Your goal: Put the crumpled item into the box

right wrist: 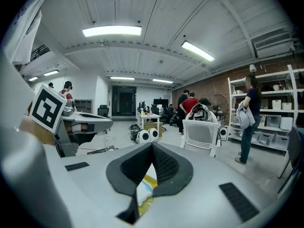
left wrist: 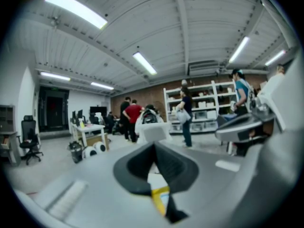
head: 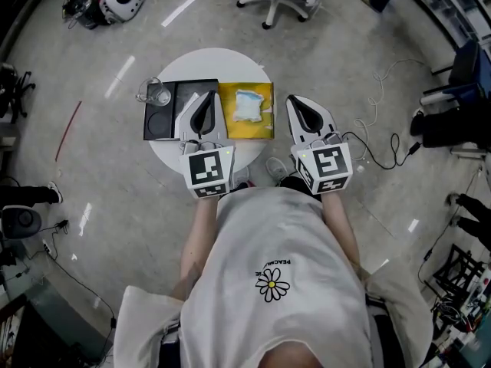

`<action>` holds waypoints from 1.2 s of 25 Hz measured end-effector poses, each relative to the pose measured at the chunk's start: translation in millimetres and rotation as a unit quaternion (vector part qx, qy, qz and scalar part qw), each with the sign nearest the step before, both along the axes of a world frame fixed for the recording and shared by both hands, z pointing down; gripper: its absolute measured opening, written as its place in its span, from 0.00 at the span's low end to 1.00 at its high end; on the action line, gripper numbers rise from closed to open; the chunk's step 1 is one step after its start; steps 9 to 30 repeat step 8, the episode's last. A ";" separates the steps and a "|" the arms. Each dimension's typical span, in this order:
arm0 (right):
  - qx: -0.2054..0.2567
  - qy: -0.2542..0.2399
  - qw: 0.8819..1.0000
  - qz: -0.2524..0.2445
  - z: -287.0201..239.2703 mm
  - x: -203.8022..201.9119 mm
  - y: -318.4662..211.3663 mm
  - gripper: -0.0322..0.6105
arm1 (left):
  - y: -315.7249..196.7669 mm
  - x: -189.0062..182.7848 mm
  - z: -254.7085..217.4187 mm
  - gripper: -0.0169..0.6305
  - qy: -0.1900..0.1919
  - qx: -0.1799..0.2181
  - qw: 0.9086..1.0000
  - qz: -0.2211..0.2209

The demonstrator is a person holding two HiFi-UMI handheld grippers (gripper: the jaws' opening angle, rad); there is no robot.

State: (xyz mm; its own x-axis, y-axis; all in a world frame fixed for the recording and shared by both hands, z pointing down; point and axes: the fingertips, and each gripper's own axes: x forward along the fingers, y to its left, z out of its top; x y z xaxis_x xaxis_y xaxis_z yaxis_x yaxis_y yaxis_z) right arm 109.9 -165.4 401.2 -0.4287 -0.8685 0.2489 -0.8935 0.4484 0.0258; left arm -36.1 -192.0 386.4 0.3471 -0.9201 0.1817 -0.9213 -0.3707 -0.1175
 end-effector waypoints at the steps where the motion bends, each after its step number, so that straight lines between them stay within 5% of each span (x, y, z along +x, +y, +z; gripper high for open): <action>1: -0.001 0.001 1.000 0.001 1.2 0.3 -0.3 0.05 | -0.7 0.3 0.4 0.03 0.000 0.000 1.000 0.001; 30: -0.010 0.003 1.000 0.001 3.0 -2.5 -1.3 0.05 | -6.6 -4.5 1.8 0.03 0.000 -0.004 1.000 0.001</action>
